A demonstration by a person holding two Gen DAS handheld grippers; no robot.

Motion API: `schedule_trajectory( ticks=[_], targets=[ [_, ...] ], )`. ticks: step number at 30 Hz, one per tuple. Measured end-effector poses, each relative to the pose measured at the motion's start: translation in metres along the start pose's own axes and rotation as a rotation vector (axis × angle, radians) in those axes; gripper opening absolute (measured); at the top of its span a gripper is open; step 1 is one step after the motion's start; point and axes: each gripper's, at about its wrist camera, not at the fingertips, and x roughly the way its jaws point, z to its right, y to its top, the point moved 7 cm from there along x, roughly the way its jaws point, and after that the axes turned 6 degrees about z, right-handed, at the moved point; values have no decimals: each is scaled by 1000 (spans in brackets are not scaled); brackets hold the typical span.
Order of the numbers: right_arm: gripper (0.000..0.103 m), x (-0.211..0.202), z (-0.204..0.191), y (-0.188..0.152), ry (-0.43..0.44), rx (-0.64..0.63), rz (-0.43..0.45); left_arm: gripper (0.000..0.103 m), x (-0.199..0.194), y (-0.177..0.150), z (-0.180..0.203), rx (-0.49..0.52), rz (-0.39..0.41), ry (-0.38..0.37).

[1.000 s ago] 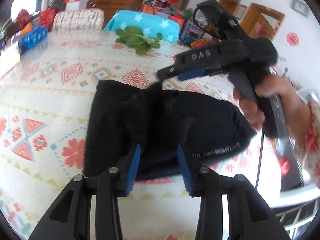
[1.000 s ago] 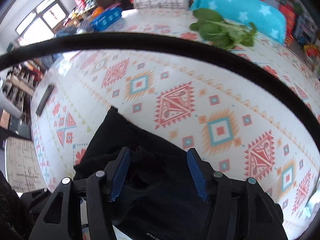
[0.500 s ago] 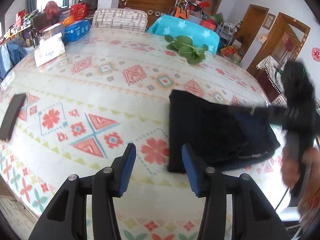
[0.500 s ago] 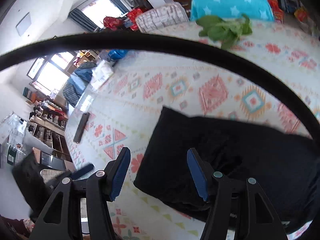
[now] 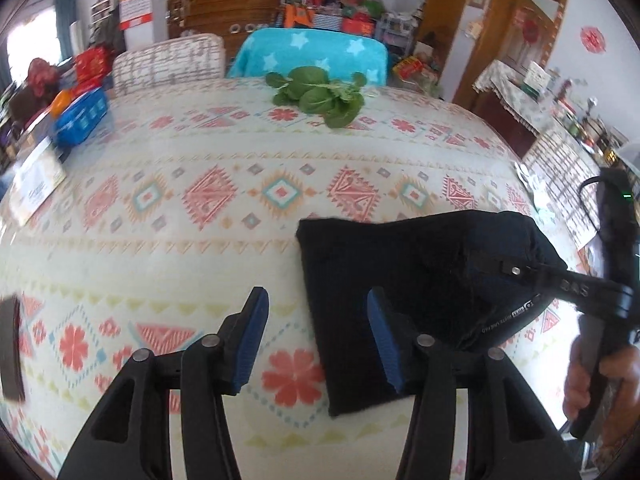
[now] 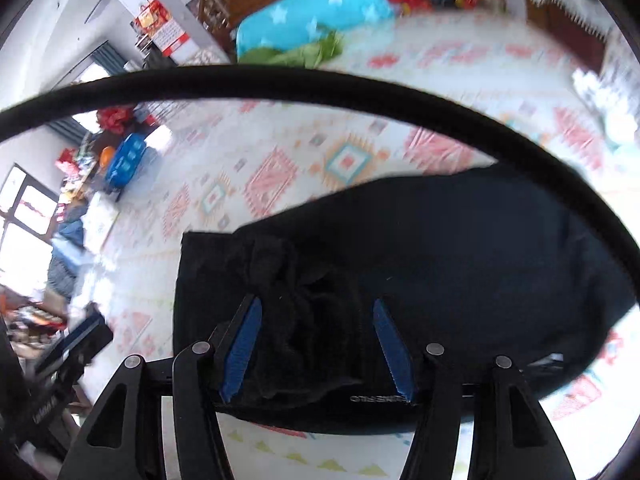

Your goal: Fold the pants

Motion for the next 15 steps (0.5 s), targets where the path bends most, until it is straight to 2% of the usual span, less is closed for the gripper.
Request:
schedule_trajectory(
  ticks=[2, 4, 6, 10, 15],
  targets=[
    [63, -8, -9, 5, -11, -14, 42, 52, 17, 4, 6, 13, -18, -20],
    [63, -4, -18, 13, -73, -57, 47, 52, 34, 1, 11, 16, -47, -40],
    [63, 11, -24, 22, -166, -116, 21, 52, 43, -7, 18, 40, -66, -51],
    [63, 53, -23, 26, -298, -188, -49, 52, 55, -29, 31, 114, -93, -55],
    [68, 69, -7, 29, -339, -139, -71, 52, 71, -52, 28, 124, -161, -65]
  ],
)
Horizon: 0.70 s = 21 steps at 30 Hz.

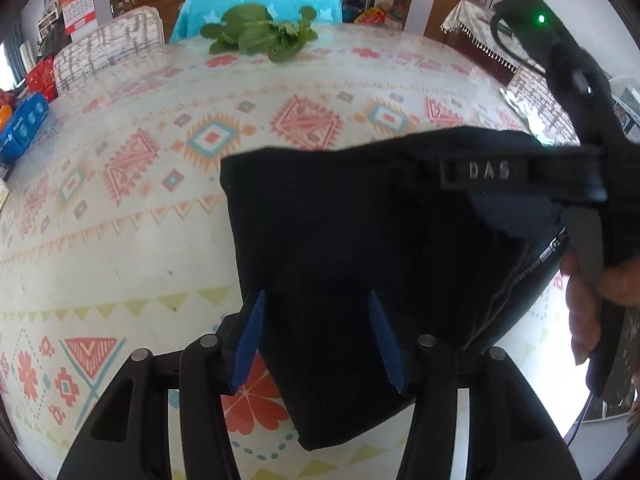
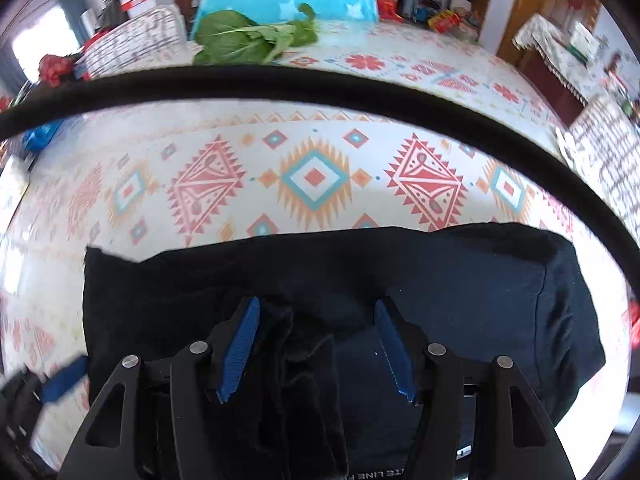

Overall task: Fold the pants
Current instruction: 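Lower the folded edge onto the pants and open both grippers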

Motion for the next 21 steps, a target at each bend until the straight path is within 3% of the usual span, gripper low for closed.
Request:
schedule_trajectory(
  ticks=[2, 4, 6, 8, 13, 21],
  targets=[
    [80, 3, 1, 1, -26, 3, 0, 52, 0, -2, -4, -2, -7, -5],
    [85, 7, 3, 2, -39, 12, -1, 52, -3, -1, -8, -5, -11, -14],
    [83, 1, 11, 2, -1, 63, 3, 52, -11, 3, -12, -1, -7, -22],
    [83, -18, 25, 4, 19, 112, 71, 52, -20, 11, -13, 18, 12, -27],
    [84, -76, 65, -10, -11, 204, 184, 52, -41, 39, -1, 80, 74, -36],
    [84, -91, 155, -79, -22, 460, 133, 53, -38, 64, 50, 152, 76, 28]
  ],
)
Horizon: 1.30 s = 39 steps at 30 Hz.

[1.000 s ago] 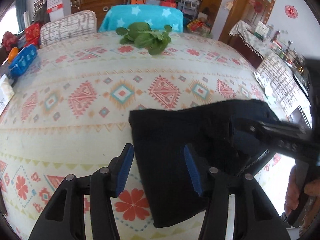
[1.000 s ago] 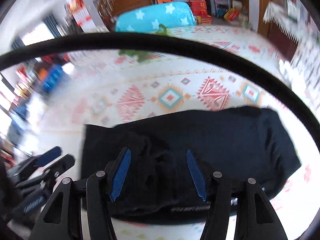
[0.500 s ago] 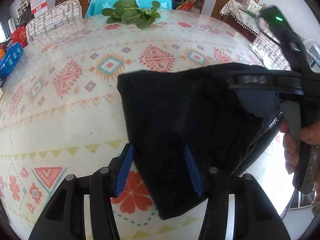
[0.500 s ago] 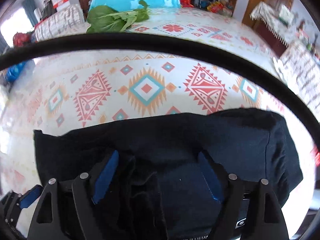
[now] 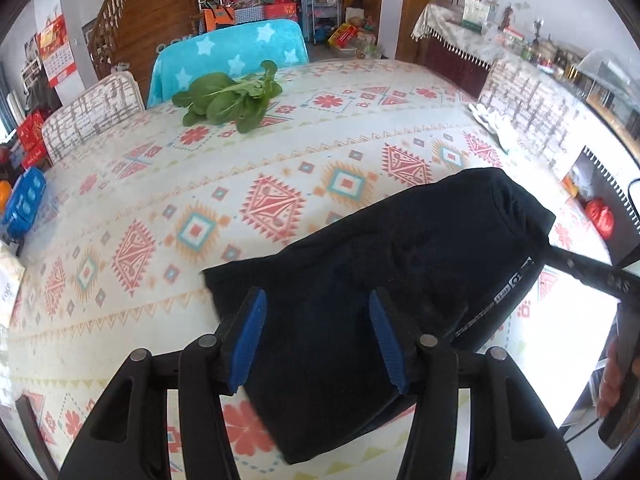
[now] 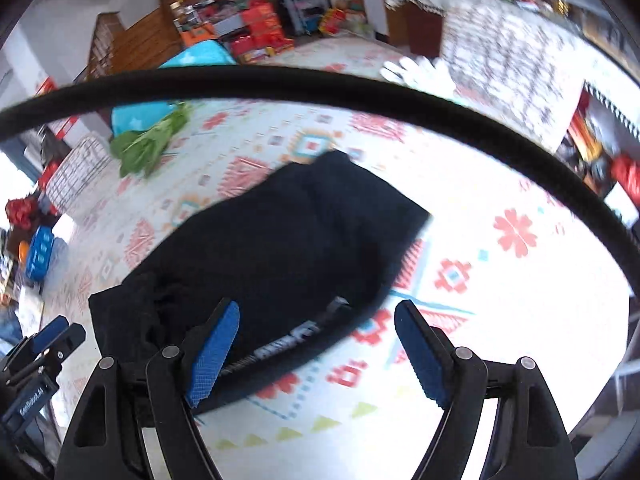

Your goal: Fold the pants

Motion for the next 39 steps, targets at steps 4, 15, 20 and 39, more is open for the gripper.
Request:
schedule_trajectory(
  ticks=[4, 15, 20, 39],
  targets=[
    [84, -6, 34, -10, 11, 45, -17, 53, 5, 11, 35, 54, -15, 23],
    [84, 4, 71, 2, 177, 105, -39, 53, 47, 81, 116, 146, -31, -52],
    [84, 19, 72, 0, 262, 127, -69, 53, 88, 104, 157, 185, -90, -170],
    [84, 60, 54, 27, 342, 132, -72, 53, 198, 121, 213, 148, -303, -364]
  ],
)
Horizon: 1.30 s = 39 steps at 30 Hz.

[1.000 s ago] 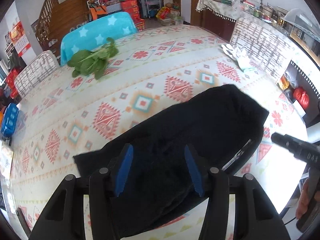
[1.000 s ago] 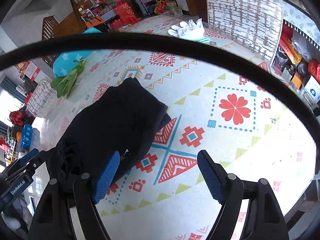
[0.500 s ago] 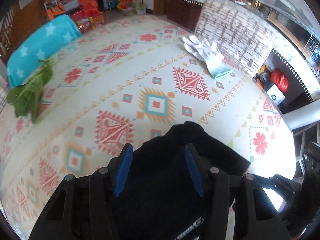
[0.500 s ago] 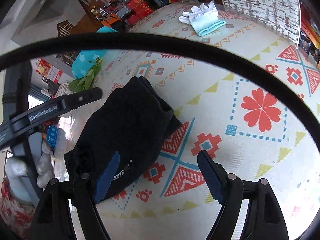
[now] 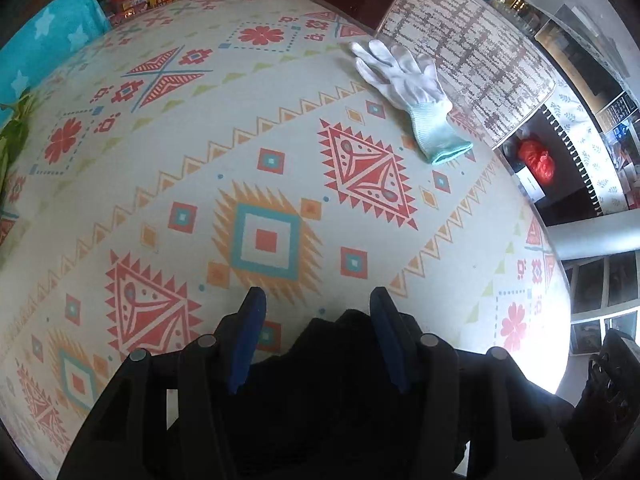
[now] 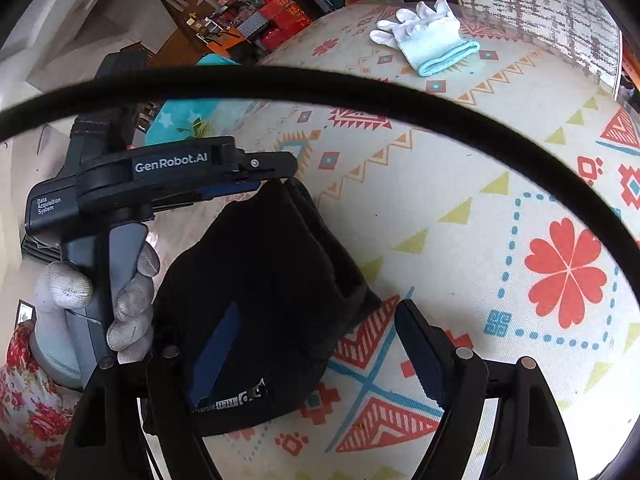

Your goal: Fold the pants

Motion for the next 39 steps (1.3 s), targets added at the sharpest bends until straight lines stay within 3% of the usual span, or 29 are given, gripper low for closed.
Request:
schedule_trajectory(
  ticks=[5, 6, 9, 10, 16, 21, 28, 39],
  targets=[
    [83, 8, -9, 2, -4, -39, 13, 53, 11, -4, 9, 22, -41, -16],
    [80, 8, -10, 2, -12, -46, 16, 49, 12, -5, 11, 32, -49, -12],
    [46, 11, -7, 3, -50, -60, 7, 29, 12, -5, 17, 57, -60, 13],
    [38, 12, -4, 3, -17, -36, -9, 27, 11, -4, 18, 63, -57, 15],
    [23, 9, 0, 7, 74, 20, -37, 24, -19, -1, 19, 29, -8, -4],
    [20, -10, -17, 10, 123, 3, -22, 23, -54, -2, 18, 20, 47, -25],
    [16, -39, -57, 5, 153, -40, 19, 22, -105, -15, 2, -23, 126, -122],
    [16, -35, -141, -35, 133, -136, 13, 21, -160, -69, -67, -135, 201, -223]
  ],
)
